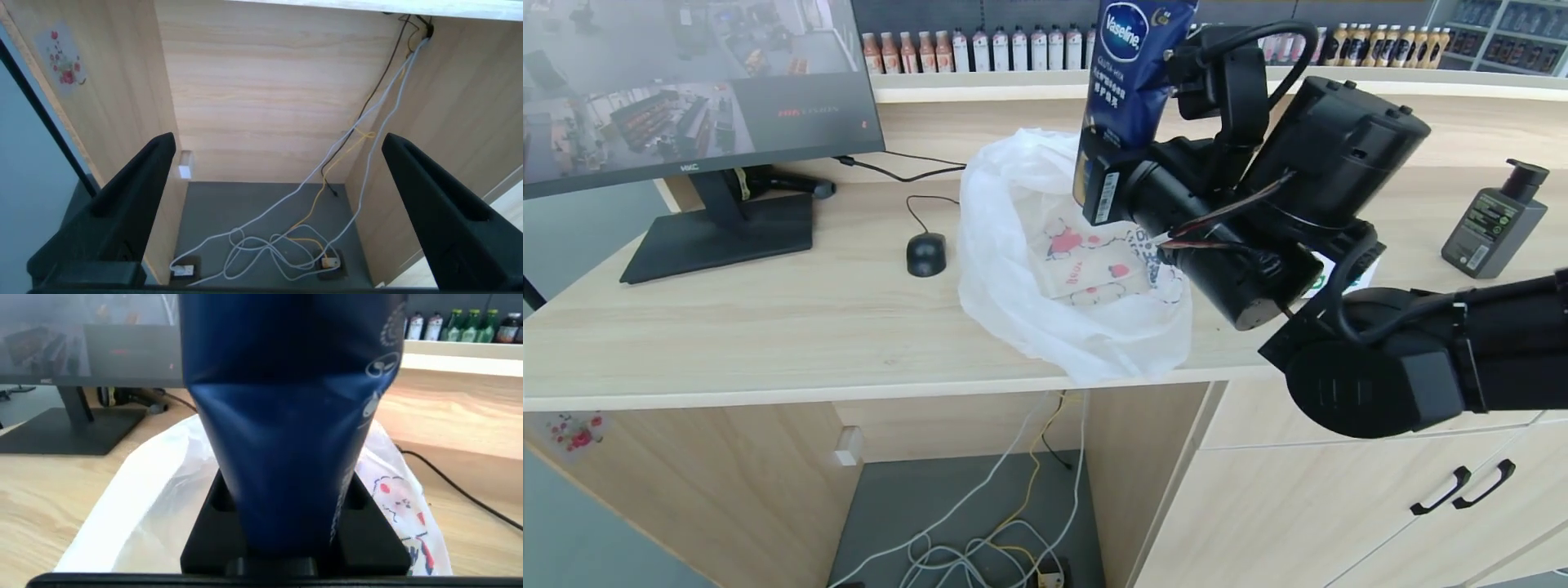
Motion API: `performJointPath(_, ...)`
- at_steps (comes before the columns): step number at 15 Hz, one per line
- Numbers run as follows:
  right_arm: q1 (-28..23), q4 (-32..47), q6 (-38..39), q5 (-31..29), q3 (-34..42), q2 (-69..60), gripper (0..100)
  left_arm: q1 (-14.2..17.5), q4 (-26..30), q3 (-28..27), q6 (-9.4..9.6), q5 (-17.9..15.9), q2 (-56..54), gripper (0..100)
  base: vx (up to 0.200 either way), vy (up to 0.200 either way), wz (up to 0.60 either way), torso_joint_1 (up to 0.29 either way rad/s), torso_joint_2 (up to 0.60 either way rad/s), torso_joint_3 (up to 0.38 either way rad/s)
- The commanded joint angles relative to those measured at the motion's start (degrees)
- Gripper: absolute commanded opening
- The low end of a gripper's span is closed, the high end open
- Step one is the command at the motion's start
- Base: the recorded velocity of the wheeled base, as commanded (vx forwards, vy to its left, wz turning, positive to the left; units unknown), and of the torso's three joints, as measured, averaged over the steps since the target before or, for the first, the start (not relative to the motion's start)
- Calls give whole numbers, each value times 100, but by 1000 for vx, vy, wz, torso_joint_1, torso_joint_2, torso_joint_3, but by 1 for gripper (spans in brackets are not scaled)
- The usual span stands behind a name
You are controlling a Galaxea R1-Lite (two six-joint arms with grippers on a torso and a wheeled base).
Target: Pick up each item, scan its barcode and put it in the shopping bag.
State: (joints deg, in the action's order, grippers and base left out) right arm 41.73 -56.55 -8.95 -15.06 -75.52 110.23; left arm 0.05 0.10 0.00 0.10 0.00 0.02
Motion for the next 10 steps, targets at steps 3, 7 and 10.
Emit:
performJointPath(3,222,470,69,3,-982,728,0,4,-1,0,-1,0,-2,100,0,0,0,0,0,0)
performJointPath(7,345,602,385,-6,-1641,1379,0,4,-1,0,-1,0,-2,100,0,0,0,0,0,0)
performJointPath(10,310,619,499,-112,-1668,1590,0,4,-1,0,-1,0,-2,100,0,0,0,0,0,0)
